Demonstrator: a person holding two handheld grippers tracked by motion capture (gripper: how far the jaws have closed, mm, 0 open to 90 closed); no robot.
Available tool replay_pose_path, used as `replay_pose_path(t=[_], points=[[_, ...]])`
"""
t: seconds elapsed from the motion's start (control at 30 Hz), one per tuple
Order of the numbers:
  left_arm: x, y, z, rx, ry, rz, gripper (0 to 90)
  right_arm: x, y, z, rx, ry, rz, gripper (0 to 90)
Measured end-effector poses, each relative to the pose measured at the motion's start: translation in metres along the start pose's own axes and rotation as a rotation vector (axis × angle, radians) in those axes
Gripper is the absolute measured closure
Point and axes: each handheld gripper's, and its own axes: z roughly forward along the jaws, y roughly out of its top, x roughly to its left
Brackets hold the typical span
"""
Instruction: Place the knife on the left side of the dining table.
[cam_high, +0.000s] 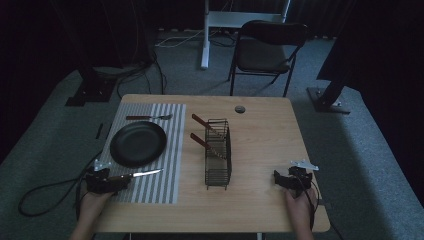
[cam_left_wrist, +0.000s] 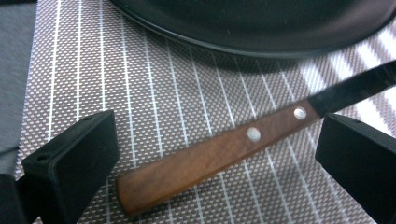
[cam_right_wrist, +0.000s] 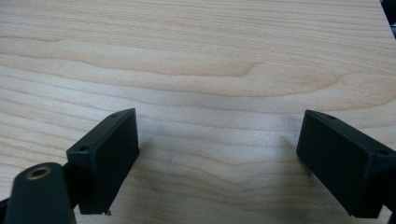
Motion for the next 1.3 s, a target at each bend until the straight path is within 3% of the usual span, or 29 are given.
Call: replay_pose_path(t=[0.07, 0.17, 0.23, 0.4, 0.43, 0.57, 0.67, 0.73, 0.8, 0.87, 1.07, 1.3], points=[[0.002, 0.000, -0.003, -0.006, 0.013, -0.008, 0.3, 0.000, 0.000, 0.000, 0.000, 0.000, 0.000, 11.9], [0.002, -0.002, -0.006, -0.002, -0.004, -0.021, 0.4, 0.000, 0.000, 0.000, 0.000, 0.000, 0.000, 11.9], [-0.003, -0.005, -0.011, 0.000, 0.007, -0.015, 0.4, 0.000, 0.000, 0.000, 0.000, 0.000, 0.000, 11.9], [-0.014, -0.014, -0.022, 0.004, -0.021, 0.004, 0.4, 0.000, 0.000, 0.000, 0.000, 0.000, 0.000, 11.9], [-0.016, -0.016, -0.025, 0.002, -0.007, 0.010, 0.4, 0.000, 0.000, 0.000, 0.000, 0.000, 0.000, 11.9], [-0.019, -0.022, -0.039, -0.040, 0.007, -0.005, 0.4, 0.000, 0.000, 0.000, 0.000, 0.000, 0.000, 11.9], [-0.023, -0.026, -0.050, -0.058, -0.010, -0.004, 0.4, 0.000, 0.000, 0.000, 0.000, 0.000, 0.000, 11.9], [-0.029, -0.030, -0.053, -0.052, -0.047, 0.009, 0.4, 0.000, 0.000, 0.000, 0.000, 0.000, 0.000, 11.9], [-0.035, -0.033, -0.051, -0.035, -0.071, 0.020, 0.4, 0.000, 0.000, 0.000, 0.000, 0.000, 0.000, 11.9], [-0.038, -0.034, -0.045, -0.006, -0.061, 0.036, 0.4, 0.000, 0.000, 0.000, 0.000, 0.000, 0.000, 11.9], [-0.027, -0.029, -0.028, 0.041, -0.035, 0.018, 0.4, 0.000, 0.000, 0.000, 0.000, 0.000, 0.000, 11.9], [-0.021, -0.027, -0.022, 0.014, -0.032, 0.015, 0.4, 0.000, 0.000, 0.000, 0.000, 0.000, 0.000, 11.9]])
